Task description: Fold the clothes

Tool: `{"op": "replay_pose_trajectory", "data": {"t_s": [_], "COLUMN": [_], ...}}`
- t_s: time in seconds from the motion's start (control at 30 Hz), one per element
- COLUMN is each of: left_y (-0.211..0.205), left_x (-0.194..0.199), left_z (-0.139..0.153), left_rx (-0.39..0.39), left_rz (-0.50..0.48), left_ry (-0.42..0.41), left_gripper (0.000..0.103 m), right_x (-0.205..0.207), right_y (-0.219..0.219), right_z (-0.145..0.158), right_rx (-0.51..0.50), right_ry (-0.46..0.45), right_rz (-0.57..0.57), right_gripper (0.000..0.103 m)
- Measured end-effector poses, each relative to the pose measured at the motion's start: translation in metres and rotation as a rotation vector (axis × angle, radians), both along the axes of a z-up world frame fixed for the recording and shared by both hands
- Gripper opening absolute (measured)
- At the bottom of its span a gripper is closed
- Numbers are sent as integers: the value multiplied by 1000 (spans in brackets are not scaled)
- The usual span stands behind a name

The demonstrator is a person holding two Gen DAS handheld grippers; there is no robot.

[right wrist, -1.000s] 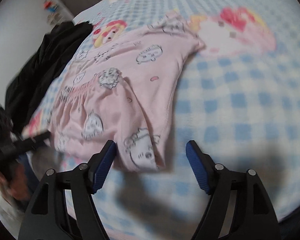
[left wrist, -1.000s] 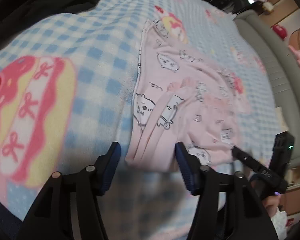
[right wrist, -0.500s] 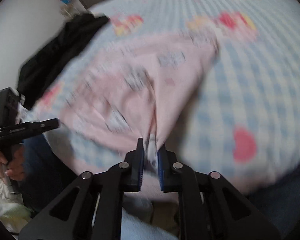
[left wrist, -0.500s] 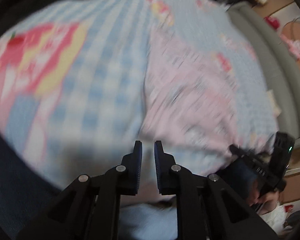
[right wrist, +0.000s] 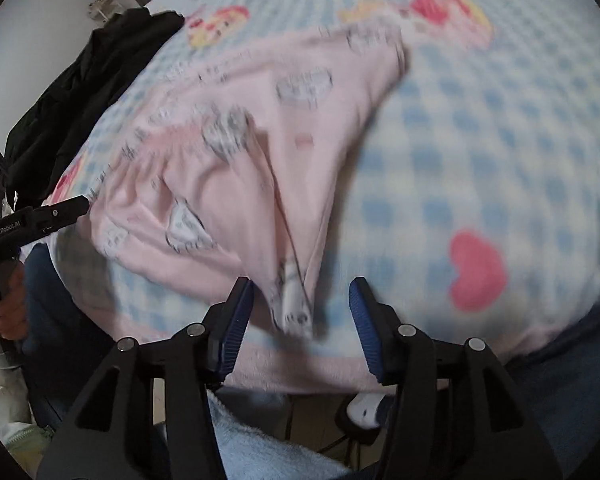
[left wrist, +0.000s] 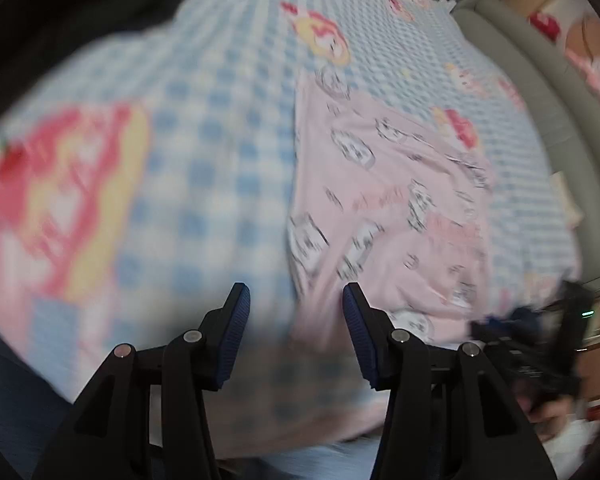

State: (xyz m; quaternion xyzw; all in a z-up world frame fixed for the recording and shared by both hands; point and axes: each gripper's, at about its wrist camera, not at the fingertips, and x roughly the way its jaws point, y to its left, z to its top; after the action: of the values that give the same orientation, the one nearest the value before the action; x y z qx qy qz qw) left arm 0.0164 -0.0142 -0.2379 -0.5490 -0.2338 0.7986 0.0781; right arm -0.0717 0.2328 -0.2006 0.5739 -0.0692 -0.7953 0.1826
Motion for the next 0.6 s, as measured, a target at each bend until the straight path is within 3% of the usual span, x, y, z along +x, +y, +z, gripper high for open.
{"op": "replay_pose_trajectory", "data": {"t_s": [0.07,0.13,0.17,0.2,0.27,0.47,0.53,0.6], "left_y": [2,6,9,13,19,25,23,15], "left_x": [1,1,1,2,6,27,31,28], "left_z": [-5,-6,-6,-1,10,31,21,4], "left_rx": [27,40,34,27,18,46,3,-6], "left_rz": [-1,-5,-5,-7,-11,-36,-39,-23], "left_ry": [1,11,14,27,57,83,48,-26], "left_gripper": [47,23,21,16,11,8,8,8], "right_x": [-3,-4,-3,-3,0,1,2,-1], "right_y": [2,-1,-4,-7,-8,12,11,7], "right_z": [-1,1,3,6,15,37,36,22], "right_rx": [-42,-74,-92,-89,-48,-42,-22,20], "right_ry": [-13,-2,8,25,63,121,108,40], "right_rz": [-8,16,38,50,89,51,67,77], "right_gripper": [54,32,14,10,8,8,9,17]}}
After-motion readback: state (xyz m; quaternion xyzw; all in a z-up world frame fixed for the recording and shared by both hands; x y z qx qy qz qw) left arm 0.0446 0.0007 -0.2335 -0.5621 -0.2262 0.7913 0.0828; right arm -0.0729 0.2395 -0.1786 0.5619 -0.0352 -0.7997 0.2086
